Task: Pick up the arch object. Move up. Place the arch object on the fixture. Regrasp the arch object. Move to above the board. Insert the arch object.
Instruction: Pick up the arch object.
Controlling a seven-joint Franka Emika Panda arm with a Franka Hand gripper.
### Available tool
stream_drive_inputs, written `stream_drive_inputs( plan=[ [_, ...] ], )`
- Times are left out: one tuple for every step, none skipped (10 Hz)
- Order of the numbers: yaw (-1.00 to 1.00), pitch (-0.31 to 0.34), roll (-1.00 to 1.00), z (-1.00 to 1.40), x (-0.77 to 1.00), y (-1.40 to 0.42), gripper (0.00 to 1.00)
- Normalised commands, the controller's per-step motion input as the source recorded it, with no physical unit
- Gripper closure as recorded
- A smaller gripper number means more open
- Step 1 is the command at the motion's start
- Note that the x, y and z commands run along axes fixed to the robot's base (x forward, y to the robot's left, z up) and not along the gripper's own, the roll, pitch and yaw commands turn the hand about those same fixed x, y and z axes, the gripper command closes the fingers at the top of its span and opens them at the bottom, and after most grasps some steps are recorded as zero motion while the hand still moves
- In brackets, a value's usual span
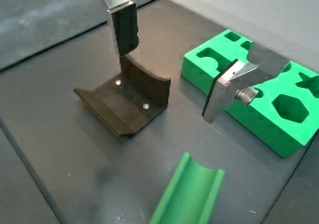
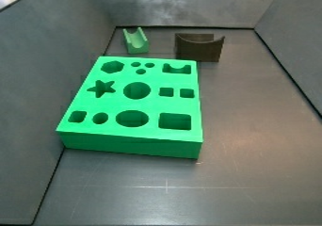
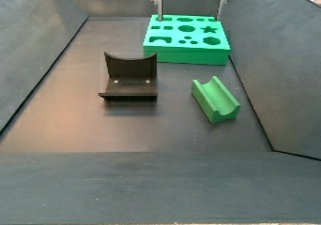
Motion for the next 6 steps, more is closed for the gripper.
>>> stream_drive_inputs(
  plan=[
    [0.53, -0.124, 0.09, -0.71, -0.13, 0.00, 0.00],
    [0.45, -0.126, 0.11, -0.67, -0.08, 0.00, 0.00],
    [0.46, -0.139, 0.11, -0.61, -0.13, 0.00, 0.00],
    [0.35, -0.179, 0.11, -0.61, -0.23, 0.00, 0.00],
    [0.26, -0.186, 0.11, -0.60, -0.27, 0.00, 0.00],
    [0.23, -0.194, 0.09, -0.58, -0.29, 0.00, 0.00]
  ],
)
